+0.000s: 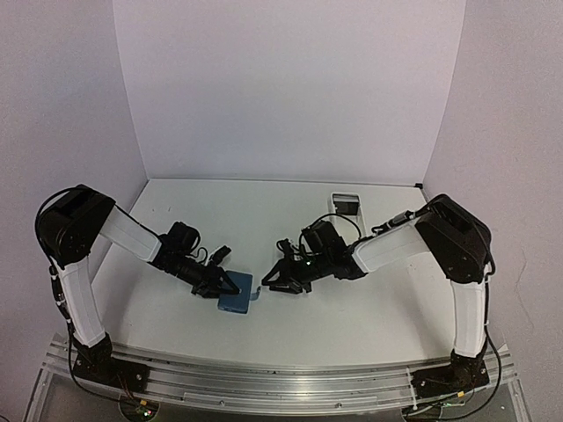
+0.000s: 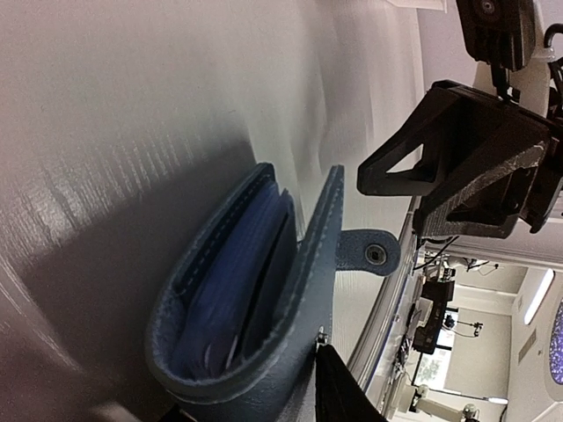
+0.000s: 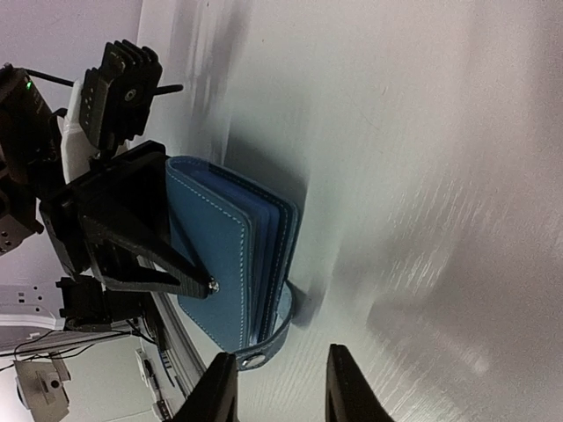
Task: Put the credit cards into the card holder
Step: Place the card holder at the center of the board, then pick up the card holder from the center of the board.
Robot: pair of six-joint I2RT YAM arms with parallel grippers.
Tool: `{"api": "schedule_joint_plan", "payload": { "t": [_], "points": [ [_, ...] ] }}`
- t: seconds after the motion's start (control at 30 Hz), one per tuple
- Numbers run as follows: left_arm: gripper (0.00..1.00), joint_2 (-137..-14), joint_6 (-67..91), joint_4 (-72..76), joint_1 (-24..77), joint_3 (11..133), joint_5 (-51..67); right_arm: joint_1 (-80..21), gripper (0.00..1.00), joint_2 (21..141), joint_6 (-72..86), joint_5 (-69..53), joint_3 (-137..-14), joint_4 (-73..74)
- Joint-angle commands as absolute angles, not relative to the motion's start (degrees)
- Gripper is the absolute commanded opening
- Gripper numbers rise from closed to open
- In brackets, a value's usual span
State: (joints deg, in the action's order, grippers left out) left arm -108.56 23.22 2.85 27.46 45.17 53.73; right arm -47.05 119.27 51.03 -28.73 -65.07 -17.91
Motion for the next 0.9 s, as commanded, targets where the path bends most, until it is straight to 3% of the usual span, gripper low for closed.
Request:
{"api": "schedule_joint_plan", "payload": {
  "t": [0.0, 0.33, 0.67, 0.87],
  "points": [
    [0.35, -109.3, 22.6, -5.0, 27.4, 45.3, 45.8, -47.4, 0.27, 120.8, 49.9, -31.2, -65.9, -15.8],
    [0.39, -107.5, 21.2, -11.9, 26.5, 46.9, 46.1, -48.3, 0.29, 124.4, 53.0, -32.3, -63.7, -23.4],
    [0.01, -109.8, 23.4, -1.8, 26.7, 45.7, 46.9, -48.7, 0.31, 129.6, 56.2, -32.4, -63.7, -33.2],
    [0.0, -109.9, 25.7, 5.2, 27.1, 42.4, 48.8, -49.5, 0.32, 131.9, 57.4, -32.1, -64.1, -36.5]
  ]
}}
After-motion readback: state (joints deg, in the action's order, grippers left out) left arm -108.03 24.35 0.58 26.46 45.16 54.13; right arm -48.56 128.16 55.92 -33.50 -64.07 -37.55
